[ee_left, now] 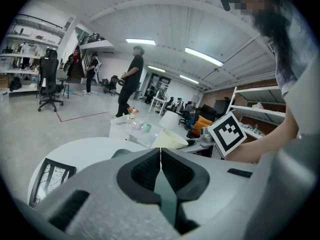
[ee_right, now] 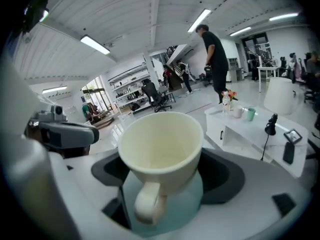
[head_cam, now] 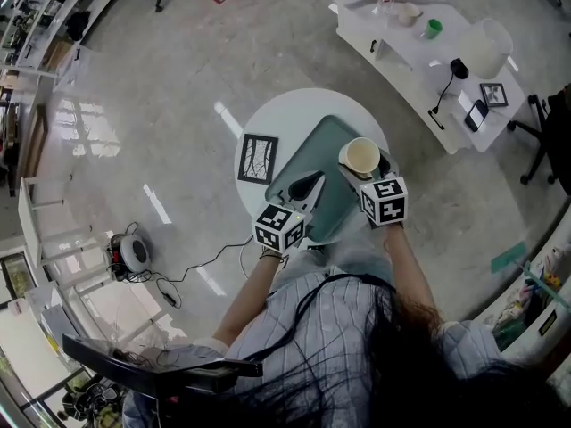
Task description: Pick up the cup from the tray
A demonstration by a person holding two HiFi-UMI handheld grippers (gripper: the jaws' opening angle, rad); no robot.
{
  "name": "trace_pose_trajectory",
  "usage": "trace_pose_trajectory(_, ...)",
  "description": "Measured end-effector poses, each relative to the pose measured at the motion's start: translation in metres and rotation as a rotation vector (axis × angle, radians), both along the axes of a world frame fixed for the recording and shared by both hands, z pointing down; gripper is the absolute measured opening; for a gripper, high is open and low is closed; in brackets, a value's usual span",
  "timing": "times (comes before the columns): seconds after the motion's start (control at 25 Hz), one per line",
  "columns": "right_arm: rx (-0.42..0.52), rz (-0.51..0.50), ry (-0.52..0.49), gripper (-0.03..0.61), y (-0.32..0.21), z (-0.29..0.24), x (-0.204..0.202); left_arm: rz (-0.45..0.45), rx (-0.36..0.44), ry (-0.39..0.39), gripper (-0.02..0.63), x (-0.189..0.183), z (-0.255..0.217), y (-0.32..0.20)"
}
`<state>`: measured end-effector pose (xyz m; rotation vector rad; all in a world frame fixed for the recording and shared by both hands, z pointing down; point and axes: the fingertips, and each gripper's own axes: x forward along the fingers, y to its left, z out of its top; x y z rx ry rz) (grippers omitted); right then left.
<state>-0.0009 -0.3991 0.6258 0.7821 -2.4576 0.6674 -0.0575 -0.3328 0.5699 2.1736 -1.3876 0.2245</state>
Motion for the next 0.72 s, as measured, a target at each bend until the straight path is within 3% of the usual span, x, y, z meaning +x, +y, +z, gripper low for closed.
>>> trace_pose_trajectory(0.72,0.089,0.179,-0.079,0.394,0.106,-0.092,0.0,0.081,0.159,-0.011,0.014,-0.017,-0.058,0.09)
